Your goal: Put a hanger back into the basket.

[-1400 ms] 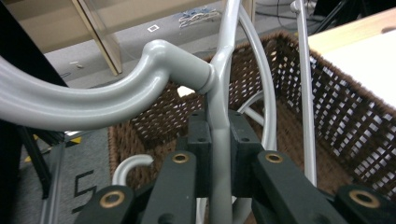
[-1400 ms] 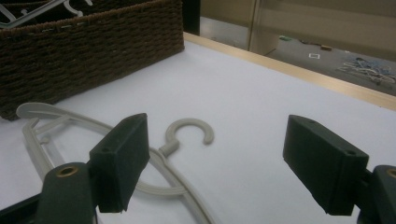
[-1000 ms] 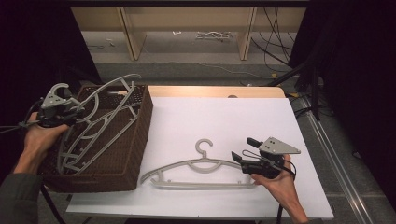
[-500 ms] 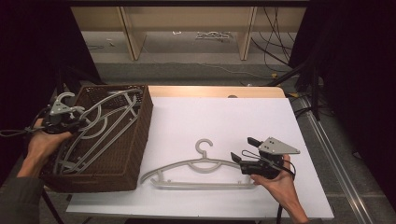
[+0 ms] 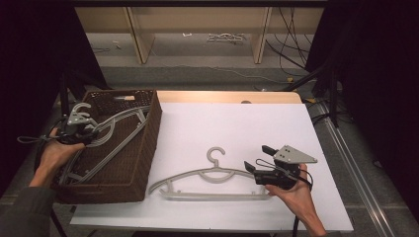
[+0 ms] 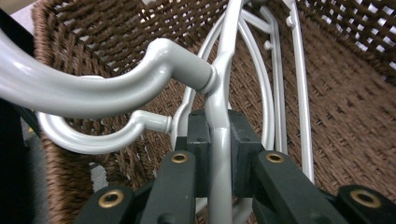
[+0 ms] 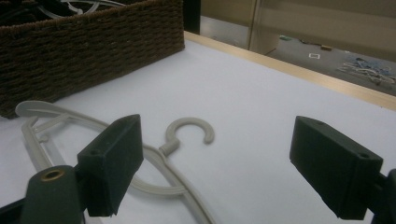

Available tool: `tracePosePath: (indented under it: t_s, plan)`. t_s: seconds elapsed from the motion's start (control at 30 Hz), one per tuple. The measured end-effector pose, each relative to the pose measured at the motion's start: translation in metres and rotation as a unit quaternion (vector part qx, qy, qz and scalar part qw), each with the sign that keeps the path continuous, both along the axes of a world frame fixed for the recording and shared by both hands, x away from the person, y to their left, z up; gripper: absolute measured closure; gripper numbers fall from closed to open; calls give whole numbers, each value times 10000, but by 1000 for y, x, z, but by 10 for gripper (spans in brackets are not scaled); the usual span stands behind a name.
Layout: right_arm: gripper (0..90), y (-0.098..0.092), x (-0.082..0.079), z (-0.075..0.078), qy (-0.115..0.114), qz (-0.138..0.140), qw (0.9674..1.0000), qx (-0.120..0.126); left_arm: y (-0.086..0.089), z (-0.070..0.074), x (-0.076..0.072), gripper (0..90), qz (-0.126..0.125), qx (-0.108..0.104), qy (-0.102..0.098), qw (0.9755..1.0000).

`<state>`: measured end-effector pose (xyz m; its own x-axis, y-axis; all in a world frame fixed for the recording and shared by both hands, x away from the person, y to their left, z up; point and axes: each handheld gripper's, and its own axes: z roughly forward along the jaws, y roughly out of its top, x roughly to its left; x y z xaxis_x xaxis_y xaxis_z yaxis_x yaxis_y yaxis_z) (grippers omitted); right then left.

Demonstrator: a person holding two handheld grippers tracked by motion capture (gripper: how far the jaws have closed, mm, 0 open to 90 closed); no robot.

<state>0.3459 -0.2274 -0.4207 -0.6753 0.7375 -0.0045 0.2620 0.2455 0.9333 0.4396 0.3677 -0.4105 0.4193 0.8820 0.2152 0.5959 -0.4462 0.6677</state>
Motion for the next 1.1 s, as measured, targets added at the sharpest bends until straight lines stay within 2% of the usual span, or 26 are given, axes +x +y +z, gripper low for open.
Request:
tracePosePath:
  t_s: [0.1, 0.17, 0.3, 0.33, 0.37, 0.4, 0.43, 0.47, 0.57, 0.6, 0.63, 0.7, 0.77, 0.8, 0.83, 0.87, 0.9, 0.93, 0.97, 1.0, 1.03, 1.07, 1.1]
  plan:
    - [184, 0, 0, 0, 26, -26, 10000, -59, -3, -4, 2, 802, 20, 2, 78, 10000]
    - [185, 0, 0, 0, 22, -24, 10000, -59, -5, -5, 4, 803, 93, 198, 86, 9997]
    - [185, -1, 0, 0, 31, -34, 10000, -48, -1, -6, 3, 775, 267, 197, 134, 9994]
    - [184, -1, 0, 0, 30, -34, 10000, -45, 0, -5, 1, 764, 322, 264, 89, 9991]
    - [184, -1, 0, 0, 30, -34, 10000, -45, 0, -5, 1, 741, 322, 264, 89, 9991]
    - [185, -1, -1, 0, 63, -24, 9999, -74, 2, -3, -2, 705, 462, 290, 15, 9985]
    - [184, -1, 0, 0, 67, -13, 9999, -88, 2, -3, -2, 675, 462, 290, 15, 9985]
    - [185, -1, 0, 0, 68, -5, 9999, -82, 3, 1, -4, 652, 590, 302, -61, 9978]
    - [185, 0, -1, 0, 62, -11, 9999, -84, 3, 4, -7, 613, 687, 318, -144, 9970]
    - [185, 0, -1, 0, 70, -12, 9999, -83, 2, 8, -10, 568, 777, 250, -241, 9964]
    - [185, 0, -1, 0, 70, -12, 9999, -83, 2, 8, -10, 540, 777, 250, -241, 9964]
    - [185, -1, -1, 0, 57, -22, 9999, -82, -3, 16, -17, 473, 910, 95, -406, 9950]
    - [185, -1, -1, 0, 68, -19, 9999, -91, -4, 19, -19, 424, 946, 23, -448, 9945]
    - [184, -1, 0, 0, 68, -23, 9999, -84, -9, 24, -25, 405, 1013, -207, -595, 9929]
    - [184, -1, 0, 0, 68, -23, 9999, -84, -9, 24, -25, 389, 1013, -207, -595, 9929]
    - [184, 0, -1, 0, 86, -27, 9999, -72, -15, 29, -31, 373, 975, -449, -698, 9918]
    - [184, 0, -1, 0, 86, -27, 9999, -72, -15, 29, -31, 362, 975, -449, -698, 9918]
    - [184, 0, -1, -1, 65, -7, 9999, -82, -22, 33, -37, 352, 947, -656, -809, 9900]
    - [184, 0, -1, -1, 65, -7, 9999, -82, -22, 33, -37, 339, 947, -656, -809, 9900]
    - [183, 2, -1, -2, 108, 4, 9999, -5, -31, 36, -43, 330, 833, -845, -865, 9892]
    - [183, 2, -1, -2, 108, 4, 9999, -5, -31, 36, -43, 326, 833, -845, -865, 9892]
    - [183, 0, -2, 0, 114, -32, 9998, -162, -40, 40, -49, 320, 742, -1038, -953, 9872]
    - [183, 0, -2, 0, 114, -32, 9998, -162, -40, 40, -49, 312, 742, -1038, -953, 9872]
